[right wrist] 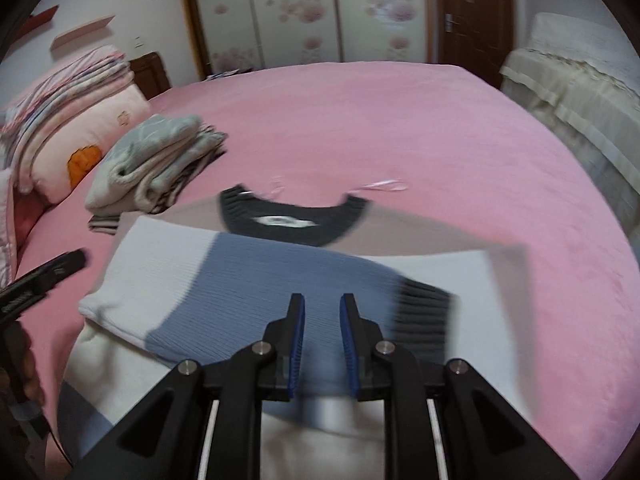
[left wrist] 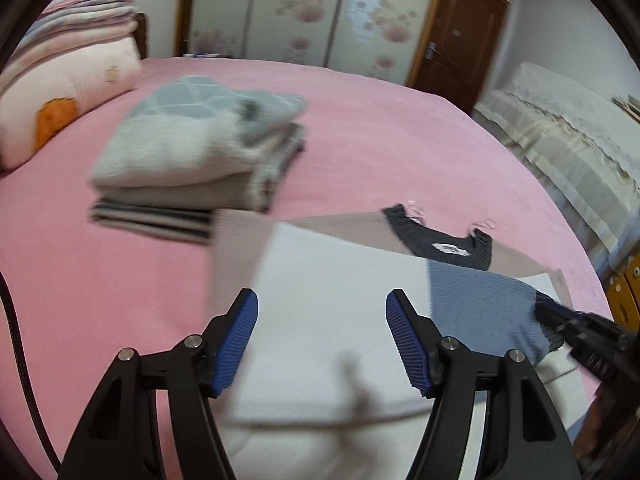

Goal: Fold small clothes
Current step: 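Lay the folded side flat and open the right tool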

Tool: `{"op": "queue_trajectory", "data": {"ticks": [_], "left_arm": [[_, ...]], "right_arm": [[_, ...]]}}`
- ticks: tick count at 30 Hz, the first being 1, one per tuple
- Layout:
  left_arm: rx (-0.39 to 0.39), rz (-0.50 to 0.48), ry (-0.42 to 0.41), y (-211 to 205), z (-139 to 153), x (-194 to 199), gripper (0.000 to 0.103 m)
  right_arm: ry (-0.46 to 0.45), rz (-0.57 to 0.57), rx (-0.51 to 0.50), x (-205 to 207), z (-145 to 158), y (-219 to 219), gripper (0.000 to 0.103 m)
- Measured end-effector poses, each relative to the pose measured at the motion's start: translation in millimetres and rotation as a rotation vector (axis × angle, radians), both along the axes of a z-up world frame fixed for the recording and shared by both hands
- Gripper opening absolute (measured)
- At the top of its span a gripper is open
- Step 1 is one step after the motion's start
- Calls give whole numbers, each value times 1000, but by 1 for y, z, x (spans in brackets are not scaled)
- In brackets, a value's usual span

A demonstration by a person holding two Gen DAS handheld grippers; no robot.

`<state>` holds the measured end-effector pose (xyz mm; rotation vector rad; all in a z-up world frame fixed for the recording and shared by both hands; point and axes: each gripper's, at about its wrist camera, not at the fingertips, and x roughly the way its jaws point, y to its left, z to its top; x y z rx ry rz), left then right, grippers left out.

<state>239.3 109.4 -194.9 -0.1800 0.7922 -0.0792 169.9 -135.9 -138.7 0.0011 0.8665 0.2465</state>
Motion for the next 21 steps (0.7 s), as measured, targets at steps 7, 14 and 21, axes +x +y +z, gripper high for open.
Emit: {"op": "queue_trajectory", "data": {"ticks": [7, 14, 21], "left_arm": [[11, 22, 77, -12, -42, 46, 65], [32, -2, 93, -2, -54, 55, 65], [32, 8, 88, 2, -57, 54, 63]], "right_arm": [[42, 15, -40, 32, -36, 31, 18], [27, -107, -110, 36, -43, -32, 0], [17, -205, -112, 22, -39, -79, 0]]}}
